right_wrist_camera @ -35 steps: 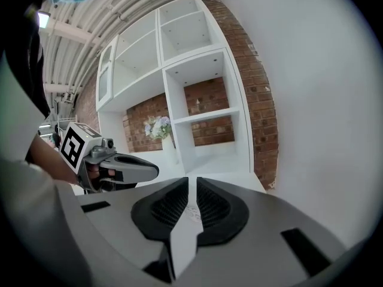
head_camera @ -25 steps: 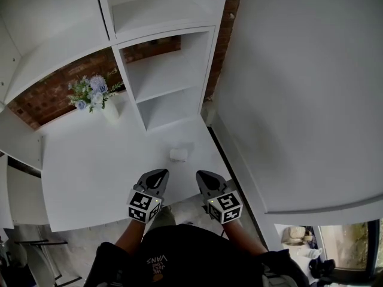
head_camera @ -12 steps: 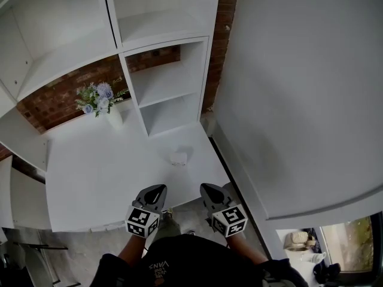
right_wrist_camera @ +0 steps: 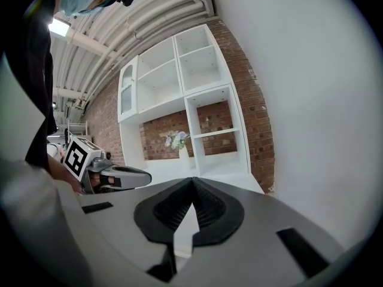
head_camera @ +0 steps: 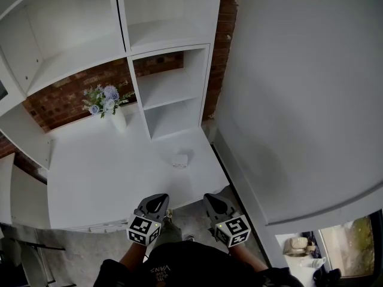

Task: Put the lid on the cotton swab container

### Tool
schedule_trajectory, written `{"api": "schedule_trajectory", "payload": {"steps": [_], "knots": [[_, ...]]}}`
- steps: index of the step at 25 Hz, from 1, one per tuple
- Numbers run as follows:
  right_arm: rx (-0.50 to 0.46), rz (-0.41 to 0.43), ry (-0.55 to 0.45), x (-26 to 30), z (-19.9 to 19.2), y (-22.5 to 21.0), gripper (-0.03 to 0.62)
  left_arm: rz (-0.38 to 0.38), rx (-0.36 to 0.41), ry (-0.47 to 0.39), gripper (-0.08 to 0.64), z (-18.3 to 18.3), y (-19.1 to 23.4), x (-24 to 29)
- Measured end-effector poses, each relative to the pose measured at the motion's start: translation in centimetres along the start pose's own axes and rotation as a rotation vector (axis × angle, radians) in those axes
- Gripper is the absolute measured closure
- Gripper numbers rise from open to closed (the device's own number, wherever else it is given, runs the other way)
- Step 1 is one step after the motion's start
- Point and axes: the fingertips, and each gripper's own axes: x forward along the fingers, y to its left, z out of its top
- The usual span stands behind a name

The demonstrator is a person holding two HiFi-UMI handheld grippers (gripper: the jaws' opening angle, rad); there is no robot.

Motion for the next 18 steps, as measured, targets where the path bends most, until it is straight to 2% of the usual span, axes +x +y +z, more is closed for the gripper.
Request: {"api": "schedule_trajectory", "payload": {"steps": [10,18], "knots": [[-0.012,0.012,-0.002,-1.5,-0.6,1.3,0.592,-0.016,0.003,0.019,0.552,-1.0,-2.1,-1.7],[-0.03,0.021,-0.017,-1.8,0.0,1.8,0.594,-0.018,0.011,-0.002,0.554,-0.6,-2.5,-2.0]]}}
